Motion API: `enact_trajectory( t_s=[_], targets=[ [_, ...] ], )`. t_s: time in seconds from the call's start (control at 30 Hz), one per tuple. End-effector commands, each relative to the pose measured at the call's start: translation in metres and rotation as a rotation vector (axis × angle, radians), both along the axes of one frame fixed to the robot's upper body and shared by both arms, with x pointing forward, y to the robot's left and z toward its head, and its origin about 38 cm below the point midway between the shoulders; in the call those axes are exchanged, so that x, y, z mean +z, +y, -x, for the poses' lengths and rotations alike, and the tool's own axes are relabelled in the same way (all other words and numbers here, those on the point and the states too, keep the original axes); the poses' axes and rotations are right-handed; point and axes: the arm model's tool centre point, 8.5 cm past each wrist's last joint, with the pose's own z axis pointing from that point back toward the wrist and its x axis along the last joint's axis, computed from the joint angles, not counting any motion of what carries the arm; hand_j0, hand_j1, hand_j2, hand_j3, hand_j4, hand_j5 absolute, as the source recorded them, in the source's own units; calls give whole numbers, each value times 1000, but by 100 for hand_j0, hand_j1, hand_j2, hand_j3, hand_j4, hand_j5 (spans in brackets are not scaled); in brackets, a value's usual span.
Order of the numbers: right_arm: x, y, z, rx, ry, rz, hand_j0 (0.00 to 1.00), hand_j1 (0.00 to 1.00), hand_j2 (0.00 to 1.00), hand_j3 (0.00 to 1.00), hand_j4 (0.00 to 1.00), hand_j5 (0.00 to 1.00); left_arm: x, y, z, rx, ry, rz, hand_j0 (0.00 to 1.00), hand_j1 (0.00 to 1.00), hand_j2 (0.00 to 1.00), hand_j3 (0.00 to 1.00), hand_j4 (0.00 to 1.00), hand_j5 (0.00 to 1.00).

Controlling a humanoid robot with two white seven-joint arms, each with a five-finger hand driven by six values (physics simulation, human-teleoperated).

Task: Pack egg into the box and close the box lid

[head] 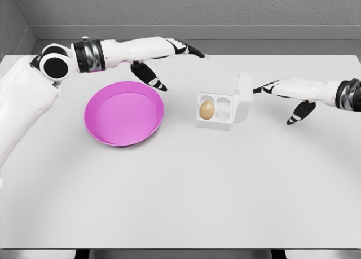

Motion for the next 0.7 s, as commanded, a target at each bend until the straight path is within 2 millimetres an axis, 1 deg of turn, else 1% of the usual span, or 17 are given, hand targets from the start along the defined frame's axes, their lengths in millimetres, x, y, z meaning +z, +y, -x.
enact_trajectory(
  t_s=[0.0, 0.07, 0.13, 0.17, 0.2, 0.27, 0.33, 0.37, 0.43, 0.47, 0.57, 0.6, 0.67],
  targets=[
    [6, 9, 2, 26, -14, -12, 100, 100, 100, 100, 100, 100, 17, 28, 6, 17, -11, 26, 100, 100, 100, 100, 100, 100],
    [14, 18, 4, 56, -34, -15, 100, 100, 100, 100, 100, 100, 16, 47, 23, 7, -17, 9, 100, 100, 100, 100, 100, 100],
    [20, 26, 5, 81, -50, -21, 100, 100, 100, 100, 100, 100, 5, 73, 29, 47, 14, -10, 100, 100, 100, 100, 100, 100],
    [23, 30, 6, 95, -57, -25, 100, 100, 100, 100, 100, 100, -2, 97, 32, 89, 33, -36, 100, 100, 100, 100, 100, 100],
    [24, 36, 8, 110, -62, -30, 100, 100, 100, 100, 100, 100, -2, 111, 34, 111, 35, -52, 100, 100, 100, 100, 100, 100],
    [22, 51, 8, 139, -61, -51, 100, 100, 100, 100, 100, 100, -13, 132, 41, 147, 62, -86, 100, 100, 100, 100, 100, 100],
    [15, 69, 8, 174, -46, -61, 100, 100, 100, 100, 100, 100, -18, 135, 43, 150, 74, -89, 100, 100, 100, 100, 100, 100],
    [20, 68, 6, 173, -58, -60, 100, 100, 100, 100, 100, 100, -19, 135, 44, 151, 75, -91, 100, 100, 100, 100, 100, 100],
    [34, 60, 2, 156, -88, -51, 100, 100, 100, 100, 100, 100, -20, 136, 44, 152, 78, -93, 100, 100, 100, 100, 100, 100],
    [37, 51, 1, 141, -92, -37, 100, 100, 100, 100, 100, 100, -19, 139, 44, 158, 76, -98, 100, 100, 100, 100, 100, 100],
    [61, 9, 1, 54, -142, -19, 100, 100, 100, 100, 100, 100, -19, 140, 44, 161, 76, -99, 100, 100, 100, 100, 100, 100],
    [63, -1, 2, 35, -142, -10, 100, 100, 100, 100, 100, 100, -19, 142, 44, 165, 78, -100, 100, 100, 100, 100, 100, 100],
    [60, -9, 0, 10, -132, -8, 100, 100, 100, 100, 100, 100, -19, 141, 44, 164, 78, -95, 100, 100, 100, 100, 100, 100]
  ],
)
